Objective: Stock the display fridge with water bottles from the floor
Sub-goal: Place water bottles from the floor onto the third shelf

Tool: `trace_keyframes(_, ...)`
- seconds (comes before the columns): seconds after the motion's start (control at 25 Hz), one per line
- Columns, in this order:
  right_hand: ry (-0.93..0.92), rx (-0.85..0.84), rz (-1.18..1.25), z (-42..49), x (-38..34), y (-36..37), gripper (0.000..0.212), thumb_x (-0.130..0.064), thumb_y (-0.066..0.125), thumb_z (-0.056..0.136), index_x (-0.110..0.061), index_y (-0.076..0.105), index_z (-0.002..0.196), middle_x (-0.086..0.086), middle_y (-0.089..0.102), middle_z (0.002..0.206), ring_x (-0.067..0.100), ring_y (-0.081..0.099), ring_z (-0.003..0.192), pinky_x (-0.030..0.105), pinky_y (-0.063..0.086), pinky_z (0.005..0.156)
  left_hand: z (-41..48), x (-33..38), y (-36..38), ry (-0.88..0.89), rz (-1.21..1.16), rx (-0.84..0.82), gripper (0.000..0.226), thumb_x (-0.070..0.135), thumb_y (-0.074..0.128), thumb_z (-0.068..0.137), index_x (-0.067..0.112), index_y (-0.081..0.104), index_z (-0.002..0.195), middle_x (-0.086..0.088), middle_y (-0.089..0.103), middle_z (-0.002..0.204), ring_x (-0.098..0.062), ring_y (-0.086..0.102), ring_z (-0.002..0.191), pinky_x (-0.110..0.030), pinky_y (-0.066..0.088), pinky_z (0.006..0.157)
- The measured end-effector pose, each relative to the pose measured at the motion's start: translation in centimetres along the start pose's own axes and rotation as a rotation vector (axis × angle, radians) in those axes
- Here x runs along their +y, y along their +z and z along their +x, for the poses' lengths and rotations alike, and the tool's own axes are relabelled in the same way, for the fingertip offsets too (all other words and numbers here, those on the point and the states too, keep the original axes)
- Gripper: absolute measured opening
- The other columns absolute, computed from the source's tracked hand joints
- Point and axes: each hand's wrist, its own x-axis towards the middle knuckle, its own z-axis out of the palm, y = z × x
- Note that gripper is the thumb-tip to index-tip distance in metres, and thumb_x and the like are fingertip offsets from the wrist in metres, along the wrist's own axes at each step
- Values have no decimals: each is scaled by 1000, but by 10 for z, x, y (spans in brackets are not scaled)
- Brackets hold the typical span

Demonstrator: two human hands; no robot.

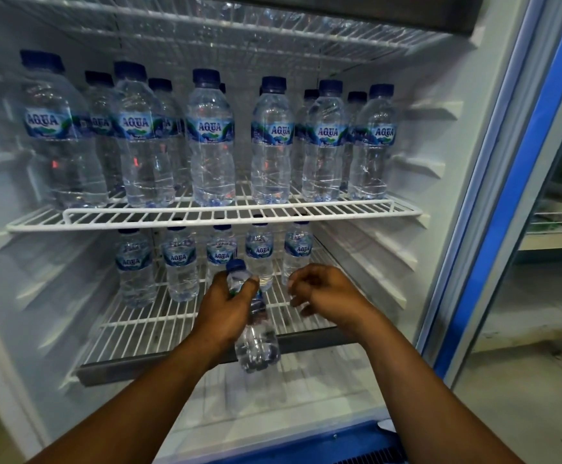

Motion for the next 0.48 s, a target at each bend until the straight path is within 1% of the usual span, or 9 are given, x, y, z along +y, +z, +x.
trace_keyframes(0.04, 8, -130, 13, -13, -6, 0, 14, -23, 69, 91, -14, 67, 102, 8, 73, 97, 26, 71, 89, 30, 54, 69, 1, 6, 6, 35, 50, 39, 29, 35, 61, 94, 26, 51, 120, 2, 64, 114, -13, 66, 87, -32, 57, 69)
trace_keyframes(0.08, 7, -223, -21, -23, -10, 0, 27, -36, 71, 89, -17, 67, 108, 5, 73, 102, 25, 72, 92, 31, 55, 72, 3, 10, 12, 69, 107, 75, 33, 37, 62, 93, 26, 50, 122, 3, 63, 113, -12, 63, 88, -30, 55, 72)
trace_keyframes(0.12, 4, -269, -78, -29, -13, 0, 42, -48, 73, 84, -21, 64, 116, 2, 73, 106, 21, 71, 96, 31, 56, 75, 3, 15, 19, 106, 134, 94, 40, 41, 63, 91, 25, 50, 125, 4, 64, 114, -13, 63, 90, -30, 53, 76)
trace_keyframes(0.2, -13, -247, -180, -36, -21, -4, 67, -62, 74, 75, -27, 55, 129, -4, 69, 114, 12, 69, 102, 29, 56, 79, 1, 24, 30, 160, 116, 86, 50, 52, 67, 85, 27, 53, 125, 7, 65, 112, -14, 63, 98, -30, 52, 80)
trace_keyframes(0.24, -25, -237, -184, -36, -22, -7, 73, -62, 74, 74, -27, 52, 133, -4, 67, 115, 10, 68, 102, 27, 55, 75, -1, 28, 33, 174, 109, 63, 52, 57, 67, 82, 29, 55, 124, 9, 65, 112, -13, 62, 100, -27, 52, 78)
trace_keyframes(0.28, -28, -243, -164, -36, -23, -11, 74, -59, 76, 75, -23, 52, 135, -3, 67, 115, 9, 69, 100, 25, 54, 71, -2, 31, 35, 183, 114, 19, 55, 62, 65, 80, 30, 57, 124, 10, 65, 114, -12, 62, 103, -26, 51, 79)
trace_keyframes(0.32, -24, -258, -132, -35, -21, -16, 69, -52, 77, 78, -19, 54, 134, -2, 69, 113, 10, 69, 96, 25, 53, 70, -3, 33, 37, 185, 105, -41, 57, 65, 62, 79, 32, 57, 126, 10, 65, 118, -13, 61, 107, -29, 52, 85)
trace_keyframes(0.4, 17, -270, 4, -33, -13, -25, 45, -31, 77, 85, -13, 63, 124, 2, 73, 105, 14, 70, 89, 31, 54, 74, -3, 33, 37, 182, 61, -186, 54, 67, 53, 81, 39, 56, 127, 10, 63, 124, -14, 59, 115, -38, 51, 96)
trace_keyframes(0.48, 71, -220, 224, -33, -2, -34, 31, -15, 72, 87, -9, 68, 117, 9, 75, 105, 25, 72, 92, 39, 57, 83, 1, 27, 32, 243, 146, -249, 45, 60, 47, 90, 41, 53, 130, 14, 58, 124, -10, 57, 115, -33, 46, 98)
